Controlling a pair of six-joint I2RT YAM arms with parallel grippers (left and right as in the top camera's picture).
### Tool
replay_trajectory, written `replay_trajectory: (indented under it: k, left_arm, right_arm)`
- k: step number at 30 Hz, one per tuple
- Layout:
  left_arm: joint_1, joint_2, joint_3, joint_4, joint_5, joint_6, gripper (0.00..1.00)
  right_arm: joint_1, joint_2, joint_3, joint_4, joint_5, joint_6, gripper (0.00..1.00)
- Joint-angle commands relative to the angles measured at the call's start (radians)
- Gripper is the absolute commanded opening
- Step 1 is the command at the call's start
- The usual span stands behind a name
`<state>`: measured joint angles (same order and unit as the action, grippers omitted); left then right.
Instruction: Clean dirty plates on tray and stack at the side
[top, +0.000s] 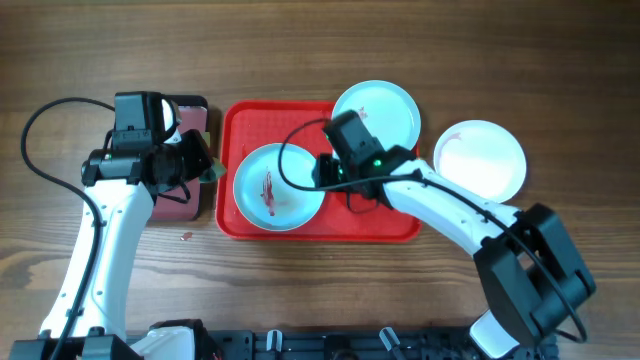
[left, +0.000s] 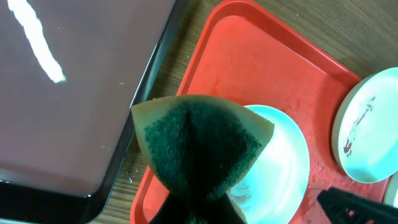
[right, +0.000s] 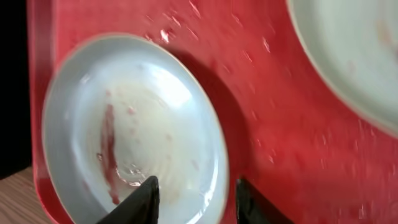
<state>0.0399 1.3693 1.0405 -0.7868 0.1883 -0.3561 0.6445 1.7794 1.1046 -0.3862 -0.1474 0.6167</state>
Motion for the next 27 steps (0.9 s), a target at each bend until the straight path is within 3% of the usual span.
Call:
replay_trajectory:
  k: [1,4,13,20,27]
  left_arm:
    - [0.002,0.006,-0.003,0.000,-0.002,0.016,0.04]
    - [0.002,0.006,-0.010,0.000,-0.002,0.016,0.04]
    - [0.002,0.006,-0.047,0.016,-0.002,0.016,0.04]
    - [0.001,0.006,-0.059,0.012,0.002,0.016,0.04]
    - [-0.012,0.006,-0.059,0.010,0.002,0.017,0.04]
  right_arm:
    - [-0.003,0.115,0.084,-0.043,-0.005,-0.118,0.36]
    - [-0.003,0.159,0.102,-0.052,-0.029,-0.076,0.27]
    - [-0.003,0.158,0.168,-0.119,-0.013,-0.120,0.28]
    - [-0.003,0.162,0.147,-0.157,-0.003,-0.036,0.16]
    - [-0.002,0.211,0.147,-0.144,-0.038,0.015,0.14]
